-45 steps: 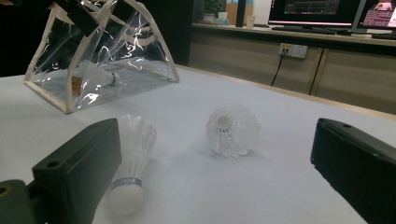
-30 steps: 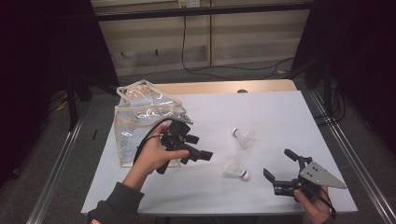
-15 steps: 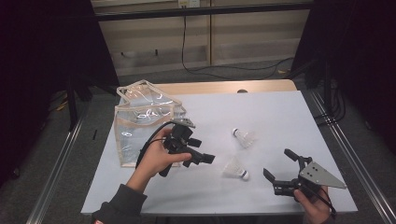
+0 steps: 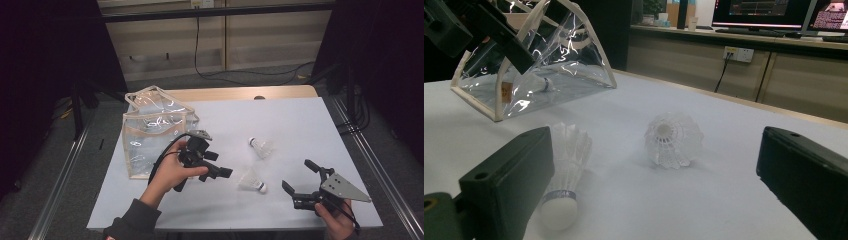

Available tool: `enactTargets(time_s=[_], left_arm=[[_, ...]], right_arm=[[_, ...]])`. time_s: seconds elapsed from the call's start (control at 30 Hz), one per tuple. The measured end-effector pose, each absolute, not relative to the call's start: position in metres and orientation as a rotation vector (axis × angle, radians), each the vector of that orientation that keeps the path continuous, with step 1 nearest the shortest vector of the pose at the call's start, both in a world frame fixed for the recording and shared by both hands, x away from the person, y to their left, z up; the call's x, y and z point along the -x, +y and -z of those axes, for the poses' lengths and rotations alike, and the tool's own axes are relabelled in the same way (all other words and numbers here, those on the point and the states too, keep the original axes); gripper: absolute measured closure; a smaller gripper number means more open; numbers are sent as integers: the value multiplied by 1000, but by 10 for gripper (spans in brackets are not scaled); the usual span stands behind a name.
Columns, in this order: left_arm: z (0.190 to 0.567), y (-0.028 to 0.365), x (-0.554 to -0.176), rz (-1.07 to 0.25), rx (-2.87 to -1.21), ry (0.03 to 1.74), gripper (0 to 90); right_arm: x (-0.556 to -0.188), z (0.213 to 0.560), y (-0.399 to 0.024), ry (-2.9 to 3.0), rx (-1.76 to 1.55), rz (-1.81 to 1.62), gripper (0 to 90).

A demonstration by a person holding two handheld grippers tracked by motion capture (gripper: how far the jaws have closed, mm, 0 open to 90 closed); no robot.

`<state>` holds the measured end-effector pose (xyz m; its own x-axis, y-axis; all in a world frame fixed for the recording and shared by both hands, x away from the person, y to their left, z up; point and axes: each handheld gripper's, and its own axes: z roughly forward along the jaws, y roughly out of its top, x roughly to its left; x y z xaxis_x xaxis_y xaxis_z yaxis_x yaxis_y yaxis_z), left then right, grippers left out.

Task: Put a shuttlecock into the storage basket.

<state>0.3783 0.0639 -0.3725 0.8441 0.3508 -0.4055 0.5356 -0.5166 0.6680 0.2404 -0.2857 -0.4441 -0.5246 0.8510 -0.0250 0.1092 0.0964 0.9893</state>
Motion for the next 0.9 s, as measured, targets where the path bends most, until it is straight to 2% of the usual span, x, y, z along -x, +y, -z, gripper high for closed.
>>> enactTargets(time_s=[0.9], left_arm=[[386, 53, -373, 272, -2174, 608, 142]], right_arm=[[-240, 444, -286, 1740, -945, -1482, 18]])
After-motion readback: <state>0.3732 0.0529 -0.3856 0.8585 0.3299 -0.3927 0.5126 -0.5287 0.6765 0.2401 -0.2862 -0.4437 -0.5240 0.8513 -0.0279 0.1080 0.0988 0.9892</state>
